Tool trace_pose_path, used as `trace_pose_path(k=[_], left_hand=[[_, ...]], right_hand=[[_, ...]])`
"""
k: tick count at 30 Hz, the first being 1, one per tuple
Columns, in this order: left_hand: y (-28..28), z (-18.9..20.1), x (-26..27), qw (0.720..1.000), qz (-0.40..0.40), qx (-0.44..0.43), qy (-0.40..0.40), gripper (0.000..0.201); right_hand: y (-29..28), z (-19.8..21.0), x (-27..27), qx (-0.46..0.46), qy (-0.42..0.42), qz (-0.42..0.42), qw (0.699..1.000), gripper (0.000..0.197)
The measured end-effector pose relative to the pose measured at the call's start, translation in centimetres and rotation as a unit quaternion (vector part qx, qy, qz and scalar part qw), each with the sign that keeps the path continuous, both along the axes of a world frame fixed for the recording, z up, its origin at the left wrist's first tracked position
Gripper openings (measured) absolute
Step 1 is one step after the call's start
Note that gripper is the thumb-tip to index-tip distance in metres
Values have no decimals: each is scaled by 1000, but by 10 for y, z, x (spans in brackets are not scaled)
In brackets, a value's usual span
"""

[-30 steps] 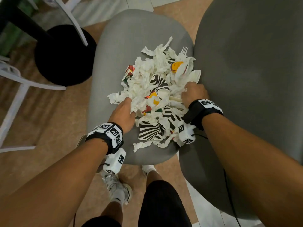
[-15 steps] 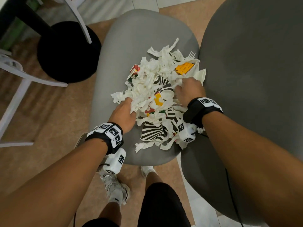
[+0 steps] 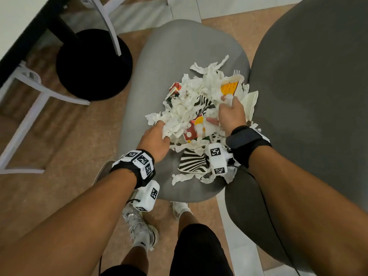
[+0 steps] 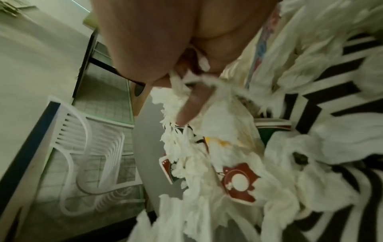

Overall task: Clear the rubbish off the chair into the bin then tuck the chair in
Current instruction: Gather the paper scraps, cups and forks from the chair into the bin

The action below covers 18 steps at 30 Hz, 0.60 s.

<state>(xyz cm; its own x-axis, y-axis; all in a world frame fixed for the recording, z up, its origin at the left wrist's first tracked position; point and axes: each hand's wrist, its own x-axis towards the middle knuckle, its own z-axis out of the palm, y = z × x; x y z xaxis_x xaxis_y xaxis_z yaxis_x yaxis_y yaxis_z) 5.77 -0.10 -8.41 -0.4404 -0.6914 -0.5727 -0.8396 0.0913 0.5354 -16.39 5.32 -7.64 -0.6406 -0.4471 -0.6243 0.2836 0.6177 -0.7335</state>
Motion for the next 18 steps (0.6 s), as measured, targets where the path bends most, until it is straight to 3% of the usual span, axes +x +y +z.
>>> trace_pose_path(k=[3, 5, 11, 16, 18], left_hand=[[3, 1, 7, 1000, 7, 1, 17, 23], [7, 1, 12, 1000, 10, 3, 21, 26], [13, 4, 28, 999, 21, 7, 37, 42], [15, 7, 31, 996, 64, -18, 54, 41], [17, 10, 31, 994, 81, -27, 63, 46]], right_hand=[[3, -7, 5, 141, 85, 134, 977, 48], [11, -2, 11, 188, 148, 210, 948, 43], [25, 8, 28, 134, 304, 209, 920, 49], [24, 18, 31, 50, 358, 215, 907, 35], [21, 23, 37, 40, 394, 251, 883, 38]])
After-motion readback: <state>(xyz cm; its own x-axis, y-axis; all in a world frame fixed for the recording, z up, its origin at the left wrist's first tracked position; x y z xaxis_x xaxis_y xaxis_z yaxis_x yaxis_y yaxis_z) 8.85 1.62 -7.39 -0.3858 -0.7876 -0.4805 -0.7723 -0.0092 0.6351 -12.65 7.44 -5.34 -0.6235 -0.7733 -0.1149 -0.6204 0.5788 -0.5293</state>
